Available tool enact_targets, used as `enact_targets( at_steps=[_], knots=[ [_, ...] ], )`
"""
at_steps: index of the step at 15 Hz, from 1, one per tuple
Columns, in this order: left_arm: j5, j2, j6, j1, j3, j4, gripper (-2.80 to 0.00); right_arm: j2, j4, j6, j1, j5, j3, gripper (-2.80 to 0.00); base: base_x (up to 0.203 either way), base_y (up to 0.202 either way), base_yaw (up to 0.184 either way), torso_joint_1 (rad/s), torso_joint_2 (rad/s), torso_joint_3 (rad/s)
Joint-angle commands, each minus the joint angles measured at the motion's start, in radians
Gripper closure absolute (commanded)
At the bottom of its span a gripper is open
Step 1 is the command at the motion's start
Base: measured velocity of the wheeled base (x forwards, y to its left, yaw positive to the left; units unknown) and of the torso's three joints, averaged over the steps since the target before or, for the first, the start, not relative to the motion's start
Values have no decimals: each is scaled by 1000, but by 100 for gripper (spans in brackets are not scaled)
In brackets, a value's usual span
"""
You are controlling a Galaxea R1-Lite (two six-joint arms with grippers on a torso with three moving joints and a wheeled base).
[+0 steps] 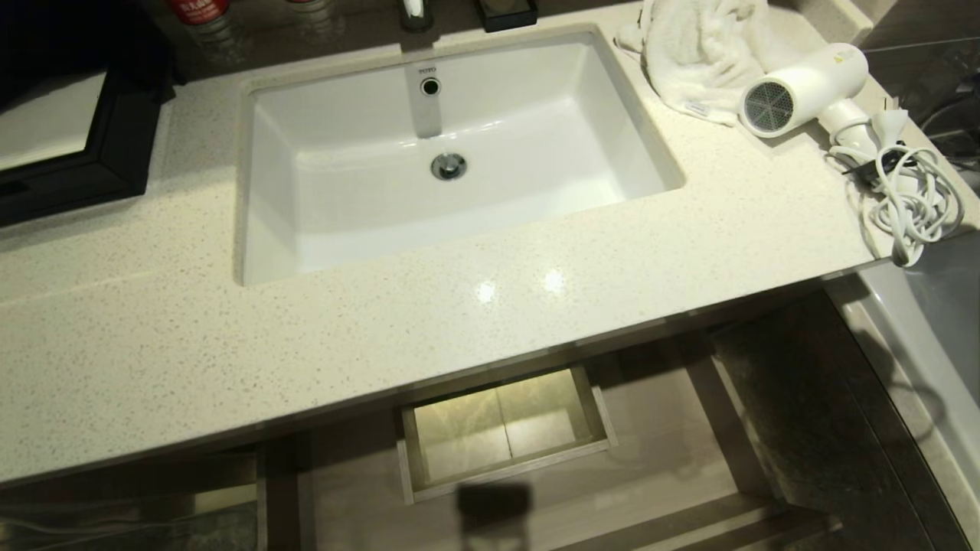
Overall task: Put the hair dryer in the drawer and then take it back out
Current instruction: Pick up the hairdryer
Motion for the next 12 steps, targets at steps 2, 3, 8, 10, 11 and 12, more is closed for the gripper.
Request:
enact_targets(
  at_steps=[2,3,8,10,11,12],
  knots=[
    [0,0,0,0,2,0,0,1,9,-21,1,1,6,-280,0,0,0,0,0,0],
    [0,0,0,-1,1,0,0,-4,12,-43,3,-2,21,-280,0,0,0,0,0,0],
    [0,0,0,0,0,0,0,-17,-2,-174,37,-30,41,-280,0,0,0,0,0,0],
    [0,0,0,-1,0,0,0,-20,-2,-204,36,-35,44,-280,0,0,0,0,0,0],
    [0,0,0,-1,0,0,0,-19,0,-205,38,-38,42,-280,0,0,0,0,0,0],
    [0,0,0,0,0,0,0,-19,-10,-204,36,-38,48,-280,0,0,0,-71,205,159]
  ],
)
